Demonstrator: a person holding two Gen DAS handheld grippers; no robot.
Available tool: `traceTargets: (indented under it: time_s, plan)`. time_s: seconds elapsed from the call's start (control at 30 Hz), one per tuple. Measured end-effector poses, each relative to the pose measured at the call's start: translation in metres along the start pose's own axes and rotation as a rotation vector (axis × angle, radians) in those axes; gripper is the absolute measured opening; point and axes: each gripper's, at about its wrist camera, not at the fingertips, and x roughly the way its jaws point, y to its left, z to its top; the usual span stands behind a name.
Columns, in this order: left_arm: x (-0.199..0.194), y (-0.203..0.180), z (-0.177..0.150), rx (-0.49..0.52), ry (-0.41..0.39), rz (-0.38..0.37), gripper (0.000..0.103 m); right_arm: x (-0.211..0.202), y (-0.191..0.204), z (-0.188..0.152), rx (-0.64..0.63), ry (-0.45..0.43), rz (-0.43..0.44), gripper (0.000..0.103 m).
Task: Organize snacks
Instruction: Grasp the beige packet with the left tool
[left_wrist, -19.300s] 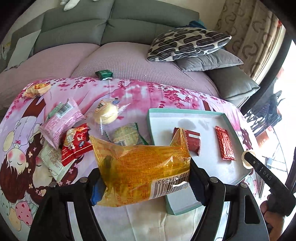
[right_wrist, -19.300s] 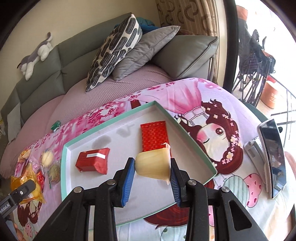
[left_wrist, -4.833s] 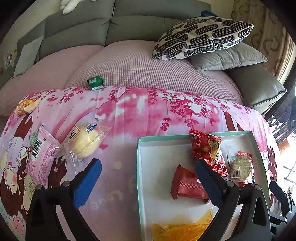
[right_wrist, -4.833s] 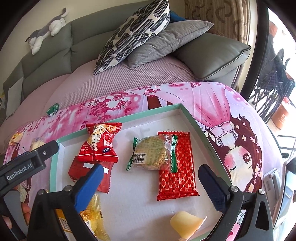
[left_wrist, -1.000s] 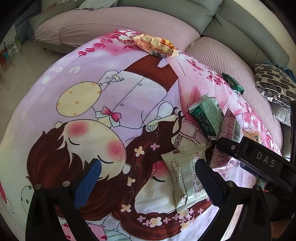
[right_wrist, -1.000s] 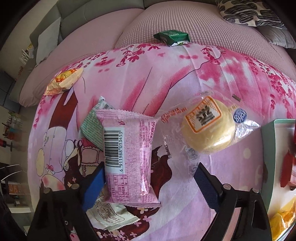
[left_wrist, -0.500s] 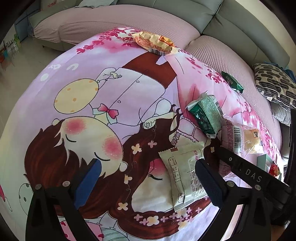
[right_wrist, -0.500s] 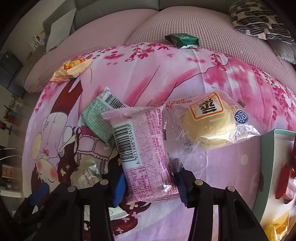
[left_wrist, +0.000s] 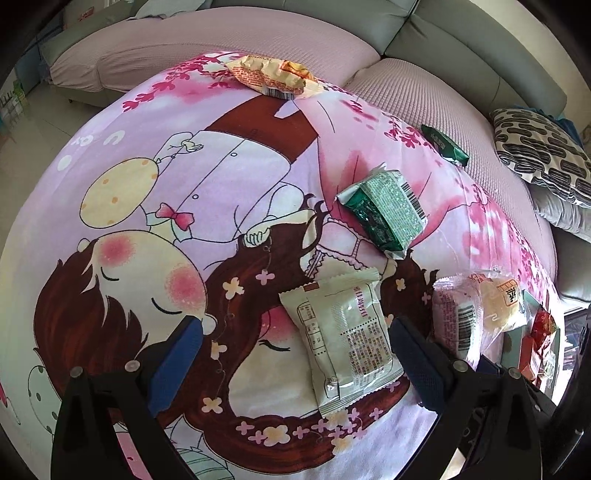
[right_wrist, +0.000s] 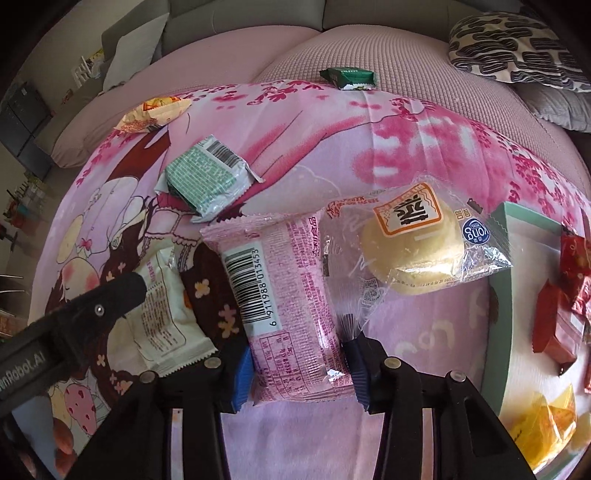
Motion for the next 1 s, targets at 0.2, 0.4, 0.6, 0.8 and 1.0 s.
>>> traceTargets:
  time_s: [0.2,0.4,0.6,0.8,1.0]
  plan:
    - [0.006,-0.018,-0.004,0.055,0.019,-0.004,0.101,-0.012,-0.013,-0.026,0.051,-0.039,-0.013,0.046]
    - [0.016,-0.028,-0.007,0.095,0.046,0.023,0.101,-0.023,-0.023,-0.045,0.079,-0.059,-0.007,0.046]
    - [0.024,-0.02,-0.007,0.099,0.06,0.079,0.101,-0.028,-0.027,-0.05,0.082,-0.069,0.002,0.046]
    - [0.017,-0.002,-0.007,0.098,0.059,0.109,0.101,-0.027,-0.028,-0.051,0.091,-0.075,0.02,0.047]
    - [0.015,0.021,-0.003,0.028,0.054,0.112,0.101,-0.028,-0.033,-0.053,0.1,-0.082,0.038,0.047]
